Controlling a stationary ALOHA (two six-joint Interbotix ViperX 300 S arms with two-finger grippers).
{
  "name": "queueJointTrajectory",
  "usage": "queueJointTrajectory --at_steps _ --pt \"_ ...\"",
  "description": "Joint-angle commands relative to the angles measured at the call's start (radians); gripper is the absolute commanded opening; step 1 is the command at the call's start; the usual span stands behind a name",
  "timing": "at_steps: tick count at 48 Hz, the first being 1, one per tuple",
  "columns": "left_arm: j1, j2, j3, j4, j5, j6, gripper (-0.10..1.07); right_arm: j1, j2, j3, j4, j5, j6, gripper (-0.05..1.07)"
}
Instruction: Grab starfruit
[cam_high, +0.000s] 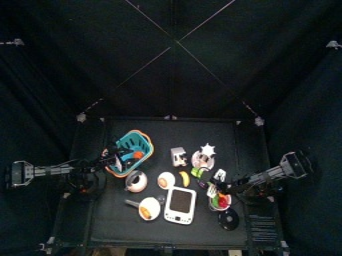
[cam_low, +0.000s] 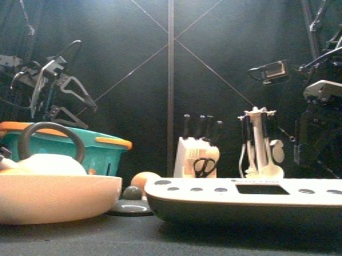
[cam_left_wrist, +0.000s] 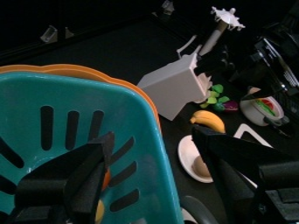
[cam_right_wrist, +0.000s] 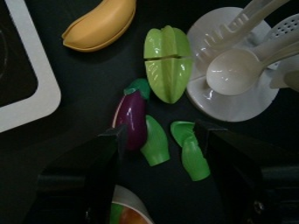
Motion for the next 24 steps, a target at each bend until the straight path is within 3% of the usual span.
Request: queueJointTrajectory --at_steps 1,9,18,24 --pt "-0.006 0.0 -0.032 0.006 -0.008 0.0 1.02 -0.002 -0.028 -0.026 -0.002 0.003 0.0 0.94" --pt "-0.087 0.0 -0.067 0.044 -0.008 0.005 1.02 0.003 -0.038 -0.043 -0.008 0.002 -0.002 0.94" --pt "-0.21 0.011 -0.118 0.186 -0.008 0.005 1.02 -0.003 -0.037 -0.048 -0.014 -0.002 0.0 0.94" --pt "-0.239 0.035 -0.16 0.258 -0.008 0.005 1.02 -0.003 -0.026 -0.048 -0.014 0.003 0.005 0.94"
